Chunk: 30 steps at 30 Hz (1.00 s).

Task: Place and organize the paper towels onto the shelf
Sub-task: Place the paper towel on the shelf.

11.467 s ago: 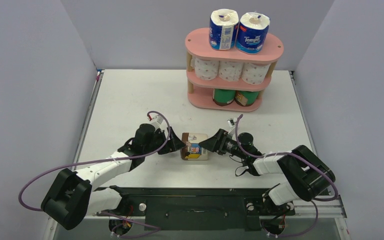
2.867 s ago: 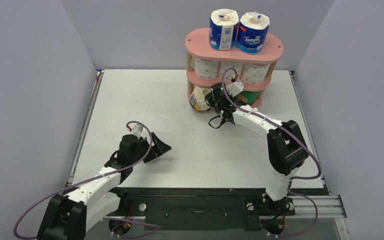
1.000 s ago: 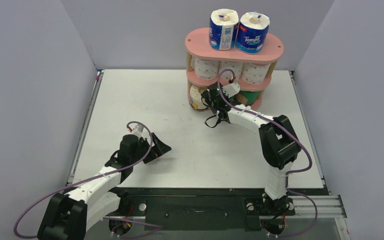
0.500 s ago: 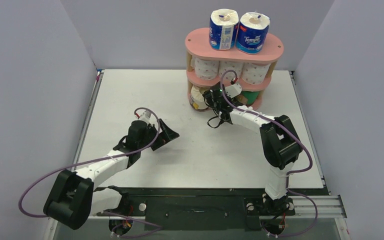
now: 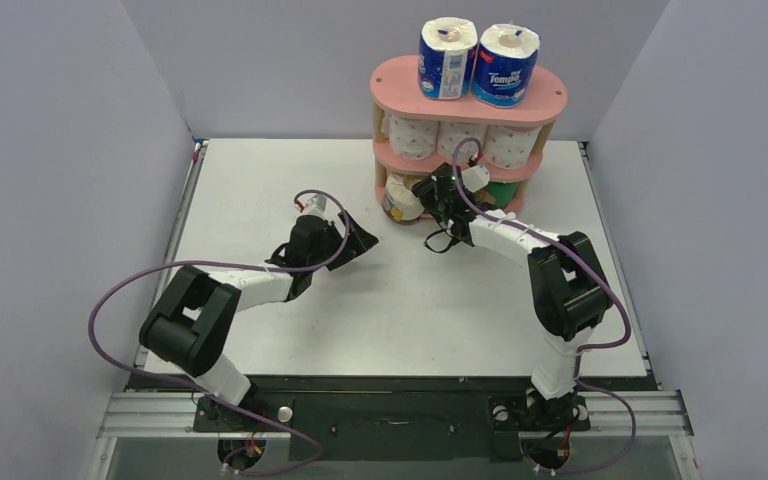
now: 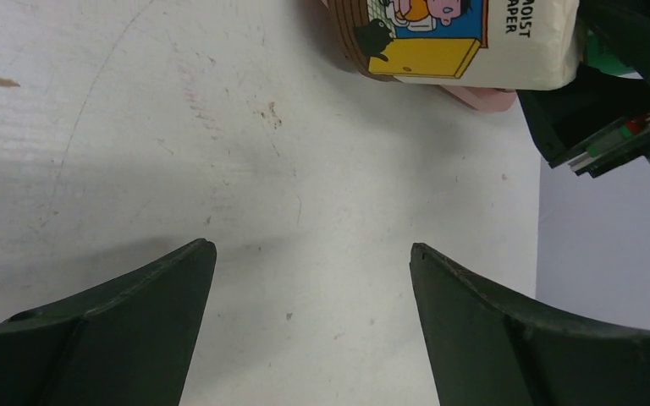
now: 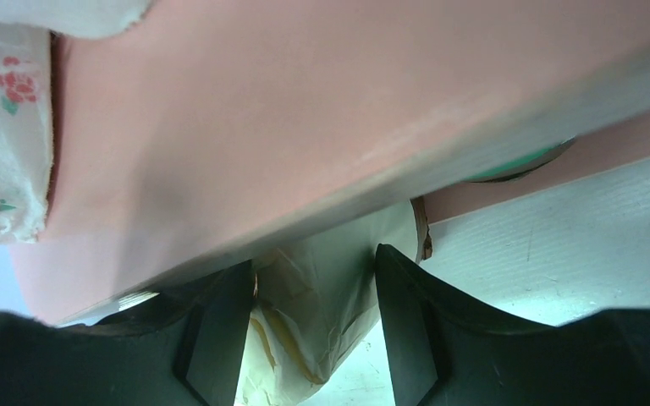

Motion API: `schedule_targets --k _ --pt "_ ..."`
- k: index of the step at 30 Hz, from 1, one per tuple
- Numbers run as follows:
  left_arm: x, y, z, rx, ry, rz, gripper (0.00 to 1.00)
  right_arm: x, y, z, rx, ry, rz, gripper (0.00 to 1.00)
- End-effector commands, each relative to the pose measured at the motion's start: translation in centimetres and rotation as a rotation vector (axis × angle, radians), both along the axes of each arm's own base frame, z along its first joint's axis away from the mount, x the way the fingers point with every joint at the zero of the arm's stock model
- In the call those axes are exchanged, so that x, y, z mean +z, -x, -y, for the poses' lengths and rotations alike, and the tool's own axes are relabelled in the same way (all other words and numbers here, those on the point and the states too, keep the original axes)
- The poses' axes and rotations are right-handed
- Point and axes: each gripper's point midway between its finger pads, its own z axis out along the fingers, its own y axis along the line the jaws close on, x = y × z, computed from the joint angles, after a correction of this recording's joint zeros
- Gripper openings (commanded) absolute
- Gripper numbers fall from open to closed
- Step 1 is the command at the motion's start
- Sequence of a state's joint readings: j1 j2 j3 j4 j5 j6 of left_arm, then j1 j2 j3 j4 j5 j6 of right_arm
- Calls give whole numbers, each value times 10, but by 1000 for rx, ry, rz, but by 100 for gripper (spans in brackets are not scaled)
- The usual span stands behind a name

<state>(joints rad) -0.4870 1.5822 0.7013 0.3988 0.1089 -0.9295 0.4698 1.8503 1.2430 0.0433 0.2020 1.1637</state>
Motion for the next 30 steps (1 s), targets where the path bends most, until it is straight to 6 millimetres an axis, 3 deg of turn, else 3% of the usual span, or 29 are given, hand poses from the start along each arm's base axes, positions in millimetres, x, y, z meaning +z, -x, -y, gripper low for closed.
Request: schedule_targets --k 1,14,23,30 --pt "41 -37 17 21 29 225 83 44 -18 16 -36 -54 109 51" --pt "48 -68 45 -34 -7 358 83 52 -15 10 20 -65 116 57" --pt "26 -79 64 -79 -8 326 79 55 -12 9 52 -57 116 62" --pt "23 -81 70 -88 -19 334 78 67 -2 14 70 -38 135 71"
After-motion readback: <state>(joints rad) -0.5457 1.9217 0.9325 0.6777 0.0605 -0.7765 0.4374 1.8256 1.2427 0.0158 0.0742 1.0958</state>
